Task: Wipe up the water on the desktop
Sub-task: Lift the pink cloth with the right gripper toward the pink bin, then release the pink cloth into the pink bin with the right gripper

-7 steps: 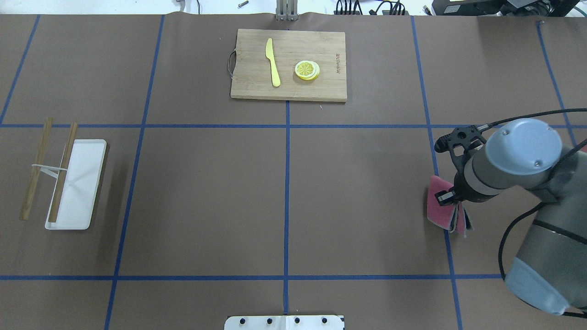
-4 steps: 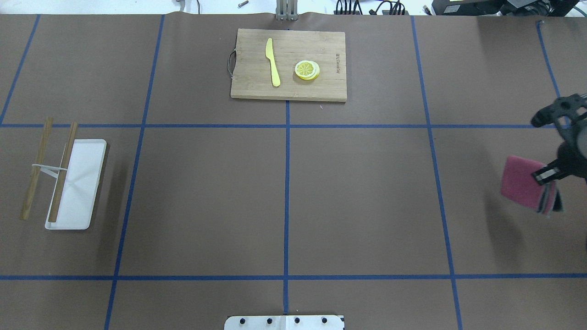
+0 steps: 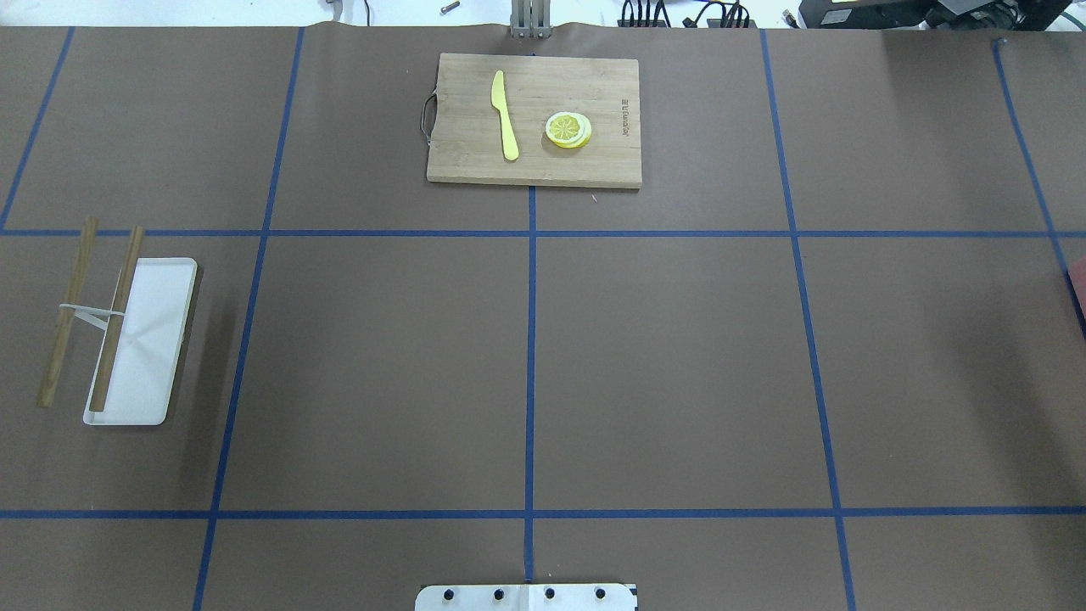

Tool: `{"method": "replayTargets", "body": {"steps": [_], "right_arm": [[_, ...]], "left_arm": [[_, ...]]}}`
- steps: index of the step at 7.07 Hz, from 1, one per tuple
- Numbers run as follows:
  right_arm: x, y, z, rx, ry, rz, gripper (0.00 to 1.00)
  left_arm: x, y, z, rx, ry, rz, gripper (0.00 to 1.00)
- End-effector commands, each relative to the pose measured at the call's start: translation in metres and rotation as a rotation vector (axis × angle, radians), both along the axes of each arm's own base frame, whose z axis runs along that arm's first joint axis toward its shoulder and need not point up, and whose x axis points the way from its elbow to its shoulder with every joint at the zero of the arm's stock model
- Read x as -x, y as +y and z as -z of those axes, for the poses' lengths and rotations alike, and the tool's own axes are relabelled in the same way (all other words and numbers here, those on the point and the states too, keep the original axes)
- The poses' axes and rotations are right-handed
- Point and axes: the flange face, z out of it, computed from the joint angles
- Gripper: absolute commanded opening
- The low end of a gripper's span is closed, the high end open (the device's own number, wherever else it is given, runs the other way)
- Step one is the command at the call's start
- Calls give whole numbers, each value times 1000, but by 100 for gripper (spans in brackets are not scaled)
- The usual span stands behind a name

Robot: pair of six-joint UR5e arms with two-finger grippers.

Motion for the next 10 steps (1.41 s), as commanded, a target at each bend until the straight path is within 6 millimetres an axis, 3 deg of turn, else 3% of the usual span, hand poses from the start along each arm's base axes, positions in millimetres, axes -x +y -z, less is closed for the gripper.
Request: {"method": "replayTargets", "body": {"steps": [1, 2, 4, 7, 8, 9, 10], "right_arm": [[-53, 34, -52, 3, -23, 9, 0], [-56, 38, -76, 35, -28, 18, 0], [-56, 32, -87, 63, -34, 1, 100], [-57, 17, -80, 70, -38, -40, 100], [-55, 2, -80, 84, -49, -62, 100], [-46, -16, -85, 115, -134, -97, 100], [-42, -35, -74, 92, -183, -96, 100]], "left_arm": [[-1, -2, 1, 1, 2, 0, 97], [-1, -2, 2, -1, 2, -2, 97], [-1, -4, 5, -5, 3, 2, 98], [-1, -4, 7, 20, 11, 35, 98], [-1, -4, 0, 33, 11, 35, 98], [0, 1, 6, 21, 13, 37, 98], [-1, 6, 4, 32, 37, 32, 98]]}}
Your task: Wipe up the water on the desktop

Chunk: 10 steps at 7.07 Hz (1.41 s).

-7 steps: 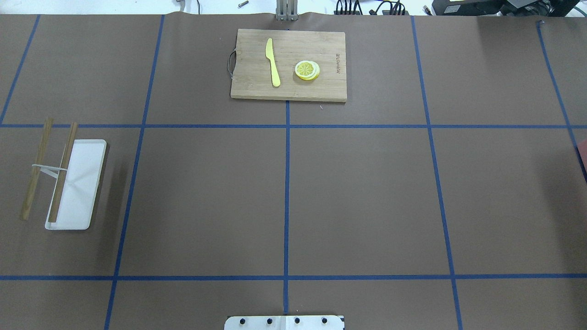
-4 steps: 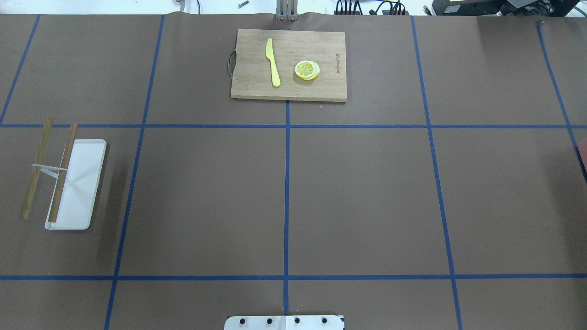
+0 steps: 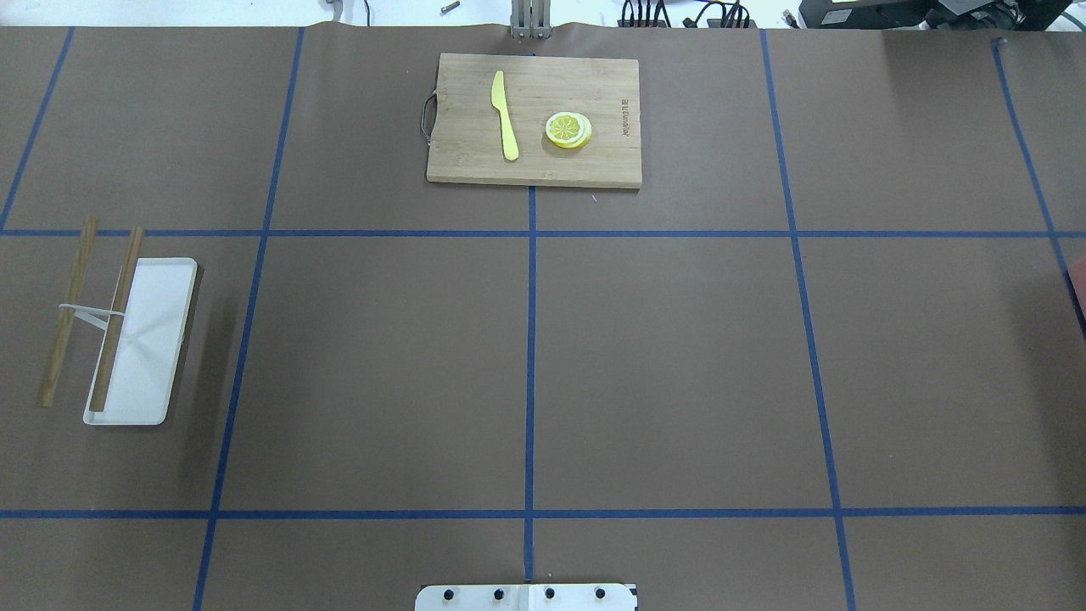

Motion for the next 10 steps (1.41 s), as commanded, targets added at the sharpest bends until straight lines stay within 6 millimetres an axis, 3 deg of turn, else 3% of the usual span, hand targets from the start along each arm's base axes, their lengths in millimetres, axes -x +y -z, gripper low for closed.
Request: {"method": "replayTargets", "body": {"steps": [1, 2, 4, 5, 6, 7, 9, 10], "right_arm": [[9, -40, 22, -41, -61, -7, 100], [8, -44, 28, -56, -59, -5, 100], [8, -71, 45, -97, 36, 22, 100], [8, -72, 63, -131, 40, 21, 100], [7, -72, 65, -136, 41, 19, 100], [8, -73, 70, -142, 37, 18, 100], [9, -72, 59, -122, 32, 20, 100], [11, -67, 58, -118, 10, 18, 100]], "left_arm": [[-5, 13, -9, 36, 88, -19, 98], [-10, 27, -23, 68, 162, -35, 98], [-8, 27, -17, 37, 134, -22, 98], [-4, 26, -20, 30, 70, -4, 98], [-7, 17, -4, 0, 94, -16, 98], [-5, 13, -13, -20, 91, -17, 98], [-3, 11, 14, -102, 96, -16, 98], [-3, 14, 9, -93, 94, -15, 98]]}}
